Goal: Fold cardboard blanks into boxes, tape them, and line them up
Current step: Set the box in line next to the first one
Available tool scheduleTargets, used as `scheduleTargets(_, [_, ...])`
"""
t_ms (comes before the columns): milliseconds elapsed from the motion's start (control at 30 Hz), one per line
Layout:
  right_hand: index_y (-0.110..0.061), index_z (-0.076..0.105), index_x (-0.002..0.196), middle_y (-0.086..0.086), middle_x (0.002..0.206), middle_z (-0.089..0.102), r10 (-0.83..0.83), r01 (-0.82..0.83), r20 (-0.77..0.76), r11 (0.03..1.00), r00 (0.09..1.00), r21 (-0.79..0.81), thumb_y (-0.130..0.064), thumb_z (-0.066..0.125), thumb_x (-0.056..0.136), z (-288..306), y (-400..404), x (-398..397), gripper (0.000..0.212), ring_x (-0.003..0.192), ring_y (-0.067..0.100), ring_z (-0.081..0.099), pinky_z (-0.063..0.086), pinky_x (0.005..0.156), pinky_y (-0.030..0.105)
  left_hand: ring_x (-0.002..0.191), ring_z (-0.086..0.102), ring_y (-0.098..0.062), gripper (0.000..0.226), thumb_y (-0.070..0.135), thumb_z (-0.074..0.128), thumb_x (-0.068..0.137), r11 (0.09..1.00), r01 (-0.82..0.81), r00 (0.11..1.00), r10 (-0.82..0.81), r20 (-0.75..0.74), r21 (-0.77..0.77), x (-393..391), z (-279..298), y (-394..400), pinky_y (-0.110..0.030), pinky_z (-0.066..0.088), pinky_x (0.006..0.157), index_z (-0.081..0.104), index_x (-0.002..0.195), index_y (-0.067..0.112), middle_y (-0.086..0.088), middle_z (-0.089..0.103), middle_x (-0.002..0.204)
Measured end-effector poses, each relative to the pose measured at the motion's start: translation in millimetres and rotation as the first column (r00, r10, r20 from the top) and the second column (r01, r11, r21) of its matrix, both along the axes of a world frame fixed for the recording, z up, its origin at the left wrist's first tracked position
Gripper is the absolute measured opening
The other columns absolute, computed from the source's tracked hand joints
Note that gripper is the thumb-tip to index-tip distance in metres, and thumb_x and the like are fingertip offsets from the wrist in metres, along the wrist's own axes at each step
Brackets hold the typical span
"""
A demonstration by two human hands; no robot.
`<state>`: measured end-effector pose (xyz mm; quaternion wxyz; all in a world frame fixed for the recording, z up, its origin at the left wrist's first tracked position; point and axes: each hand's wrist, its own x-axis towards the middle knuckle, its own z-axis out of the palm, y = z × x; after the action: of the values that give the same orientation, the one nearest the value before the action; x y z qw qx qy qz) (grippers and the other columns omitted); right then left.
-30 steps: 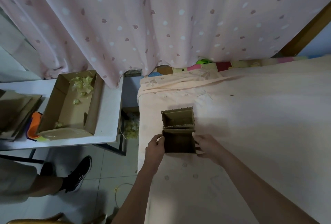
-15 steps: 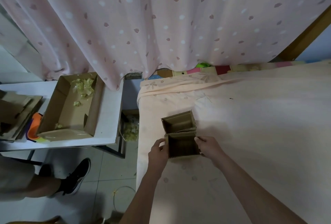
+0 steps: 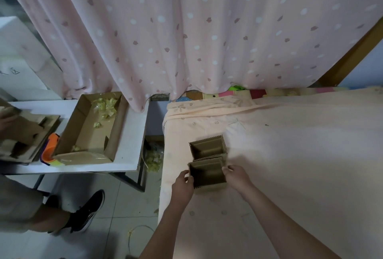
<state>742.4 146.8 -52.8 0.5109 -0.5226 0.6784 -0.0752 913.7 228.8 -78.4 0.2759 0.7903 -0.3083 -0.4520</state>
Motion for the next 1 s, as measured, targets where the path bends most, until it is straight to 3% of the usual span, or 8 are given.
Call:
scheduleTargets(100, [0.000,0.056,0.132,0.018,0.135,0.058,0.063,-0.073,-0.109,0.994,0.992,-0.086,-0.027,0.047,0.105,20,10,-1,0.039,0.127,0.035,0.053,0.042,0.097,0.031,0.121,0.058,-0.028,0.043,0.025,0.042,0.104,0.997,0.071,0.992,-0.070,0.101,-0.002,-1,15,4,-0.031,0.047,0.100,0.042,0.147,0.016,-0.014,0.058,0.137])
scheduleTargets(200, [-0.003,0.051,0.138,0.016,0.137,0.057,0.162,-0.199,-0.204,0.964,0.965,-0.177,-0.029,0.044,0.106,43,22,-1,0.041,0.127,0.033,0.053,0.043,0.100,0.032,0.113,0.060,-0.027,0.046,0.024,0.041,0.104,0.971,0.237,0.932,-0.225,0.284,-0.007,0,36,8,-0.030,0.046,0.094,0.038,0.149,0.014,-0.014,0.064,0.125])
scheduleTargets(367, [-0.015,0.045,0.145,0.009,0.134,0.057,0.307,-0.450,-0.414,0.837,0.857,-0.311,-0.035,0.040,0.104,76,43,-4,0.046,0.120,0.029,0.056,0.050,0.097,0.039,0.116,0.050,-0.031,0.044,0.029,0.036,0.102,0.874,0.469,0.680,-0.451,0.578,0.131,-10,74,20,-0.041,0.045,0.098,0.039,0.144,0.016,-0.009,0.054,0.132])
scheduleTargets(467, [-0.014,0.042,0.145,0.010,0.142,0.050,0.327,-0.556,-0.542,0.760,0.774,-0.335,-0.036,0.039,0.104,96,58,-14,0.046,0.128,0.030,0.049,0.043,0.105,0.041,0.123,0.044,-0.033,0.041,0.031,0.035,0.103,0.819,0.545,0.533,-0.503,0.680,0.179,-27,96,24,-0.044,0.036,0.107,0.043,0.140,0.016,-0.010,0.048,0.141])
scheduleTargets(667, [-0.012,0.044,0.139,0.010,0.145,0.045,0.279,-0.605,-0.699,0.749,0.659,-0.271,-0.036,0.037,0.104,102,93,-61,0.043,0.135,0.030,0.042,0.031,0.112,0.045,0.137,0.034,-0.038,0.050,0.034,0.030,0.104,0.743,0.641,0.444,-0.565,0.695,0.195,-87,105,36,-0.049,0.023,0.117,0.035,0.149,0.013,-0.012,0.042,0.149])
scheduleTargets(1000, [-0.013,0.038,0.147,0.010,0.147,0.044,0.113,-0.466,-0.767,0.846,0.631,-0.259,-0.038,0.036,0.106,125,139,-195,0.049,0.135,0.030,0.043,0.030,0.115,0.048,0.122,0.049,-0.037,0.040,0.035,0.037,0.103,0.574,0.819,0.384,-0.553,0.739,0.003,-220,111,46,-0.044,0.036,0.105,0.047,0.134,0.011,-0.012,0.054,0.133])
